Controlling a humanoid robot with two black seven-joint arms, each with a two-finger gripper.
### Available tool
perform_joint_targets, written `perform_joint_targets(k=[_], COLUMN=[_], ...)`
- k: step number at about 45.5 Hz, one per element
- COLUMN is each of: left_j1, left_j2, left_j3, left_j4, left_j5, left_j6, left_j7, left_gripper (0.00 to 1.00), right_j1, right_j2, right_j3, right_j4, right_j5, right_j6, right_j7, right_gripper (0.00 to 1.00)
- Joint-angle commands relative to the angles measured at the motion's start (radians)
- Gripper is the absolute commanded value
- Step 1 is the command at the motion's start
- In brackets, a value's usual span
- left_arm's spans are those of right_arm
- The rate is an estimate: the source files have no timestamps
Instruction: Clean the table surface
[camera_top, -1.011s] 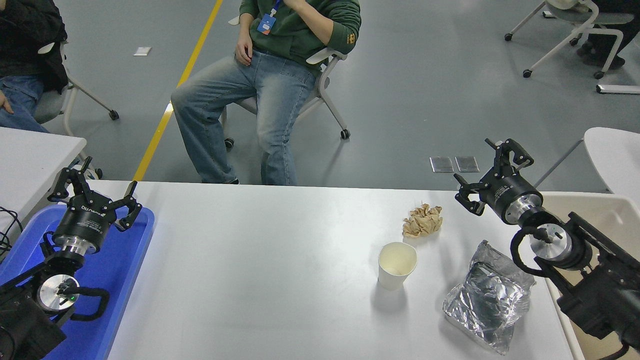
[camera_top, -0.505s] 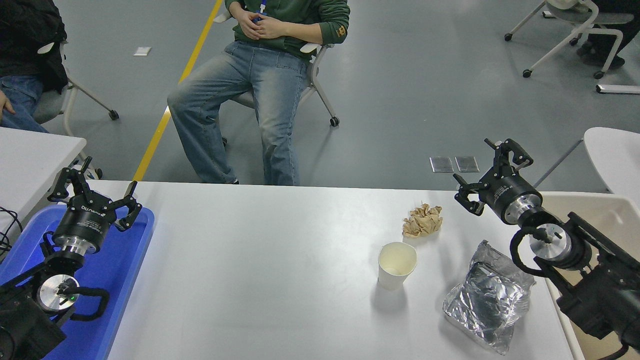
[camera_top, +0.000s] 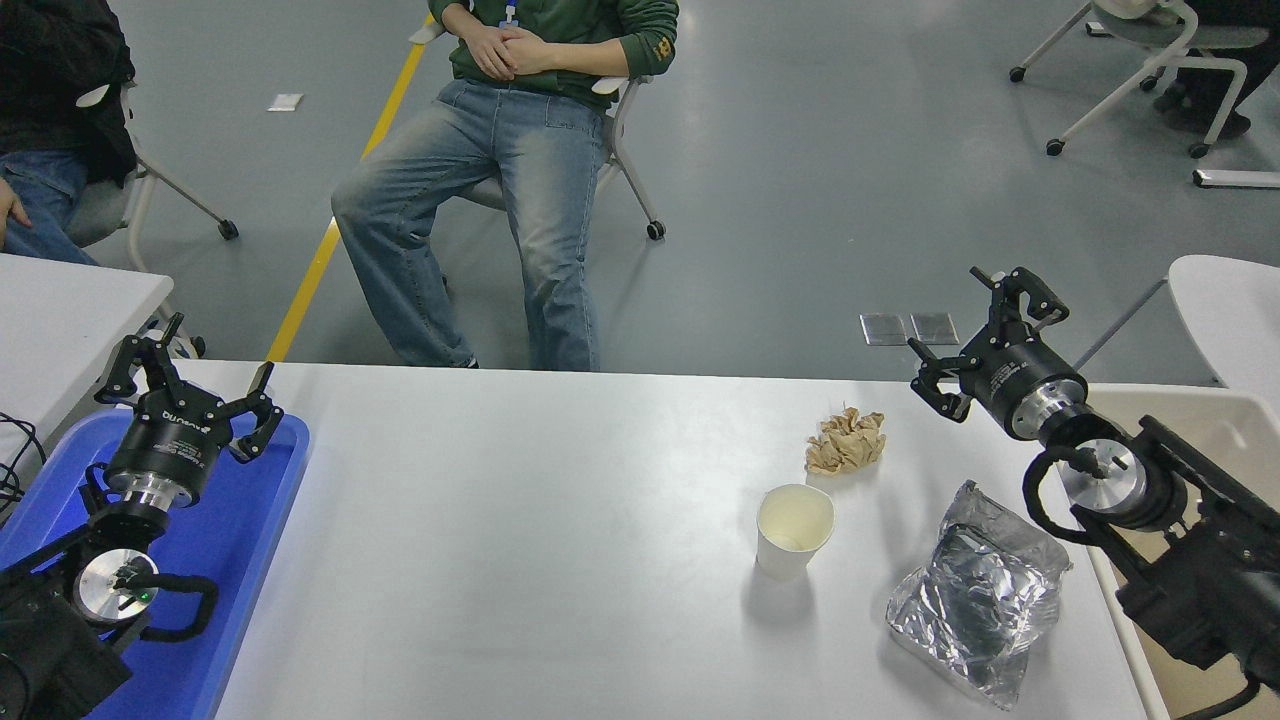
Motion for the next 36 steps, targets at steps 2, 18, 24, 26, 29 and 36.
perform_joint_targets(k=[2, 18, 24, 26, 29, 36], left_j1=[0.0, 0.0, 0.0, 0.0, 0.0, 0.0], left_j2=[0.001, 0.001, 0.001, 0.001, 0.001, 0.001], left_j3=[0.0, 0.0, 0.0, 0.0, 0.0, 0.0], left_j4=[0.0, 0.0, 0.0, 0.0, 0.0, 0.0], left_j5=[0.0, 0.0, 0.0, 0.0, 0.0, 0.0], left_j6=[0.0, 0.0, 0.0, 0.0, 0.0, 0.0], left_j7=[0.0, 0.0, 0.0, 0.0, 0.0, 0.0], left_gripper=[1.0, 1.0, 1.0, 1.0, 1.0, 1.0], right_j1=[0.009, 0.007, 0.015, 0.021, 0.03, 0.052], right_j2=[-0.003, -0.006, -0.006, -0.006, -0.006, -0.01], right_j3=[0.005, -0.009, -0.072, -0.095, -0.124, -0.202], right_j4=[-0.004, -0.026, -0.026, -0.026, -0.024, -0.02], right_j5=[-0.004, -0.004, -0.001, 0.001, 0.001, 0.004], right_j6=[0.004, -0.005, -0.008, -0.008, -0.008, -0.011], right_j7=[0.002, 0.143, 0.142, 0.142, 0.142, 0.14], right_gripper=[1.0, 1.0, 1.0, 1.0, 1.0, 1.0])
